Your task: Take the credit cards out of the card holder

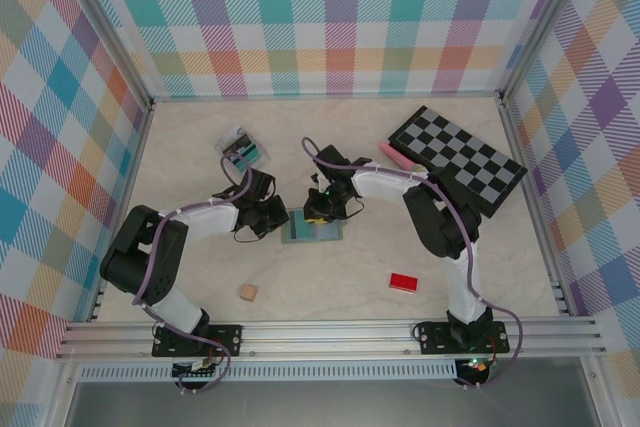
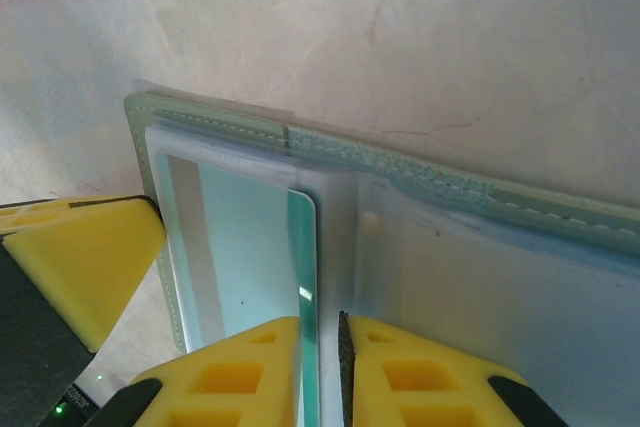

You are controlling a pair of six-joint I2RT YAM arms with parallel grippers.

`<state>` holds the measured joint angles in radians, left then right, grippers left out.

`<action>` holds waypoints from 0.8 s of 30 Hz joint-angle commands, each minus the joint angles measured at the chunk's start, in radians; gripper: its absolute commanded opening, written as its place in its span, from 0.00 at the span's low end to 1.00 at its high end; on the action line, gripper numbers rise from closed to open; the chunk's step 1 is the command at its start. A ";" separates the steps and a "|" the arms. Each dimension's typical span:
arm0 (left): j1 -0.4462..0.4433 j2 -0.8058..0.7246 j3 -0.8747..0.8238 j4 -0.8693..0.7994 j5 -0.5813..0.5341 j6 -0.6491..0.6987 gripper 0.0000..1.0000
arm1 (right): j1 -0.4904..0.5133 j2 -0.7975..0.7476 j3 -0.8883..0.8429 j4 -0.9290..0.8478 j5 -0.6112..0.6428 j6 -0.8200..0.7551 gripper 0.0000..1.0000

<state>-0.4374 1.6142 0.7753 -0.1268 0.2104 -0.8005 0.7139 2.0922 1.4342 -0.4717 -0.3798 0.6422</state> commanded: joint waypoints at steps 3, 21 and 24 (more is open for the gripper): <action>-0.023 0.028 -0.019 0.006 -0.021 -0.015 0.02 | -0.002 0.023 -0.003 -0.009 -0.030 -0.026 0.19; -0.024 0.029 -0.051 0.012 -0.042 -0.023 0.00 | -0.003 -0.011 -0.014 0.028 -0.105 -0.040 0.07; -0.024 0.027 -0.051 0.009 -0.047 -0.024 0.01 | -0.004 -0.031 -0.029 0.030 -0.092 -0.041 0.05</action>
<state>-0.4381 1.6211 0.7574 -0.0902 0.2031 -0.8192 0.7059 2.0968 1.4246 -0.4572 -0.4397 0.6159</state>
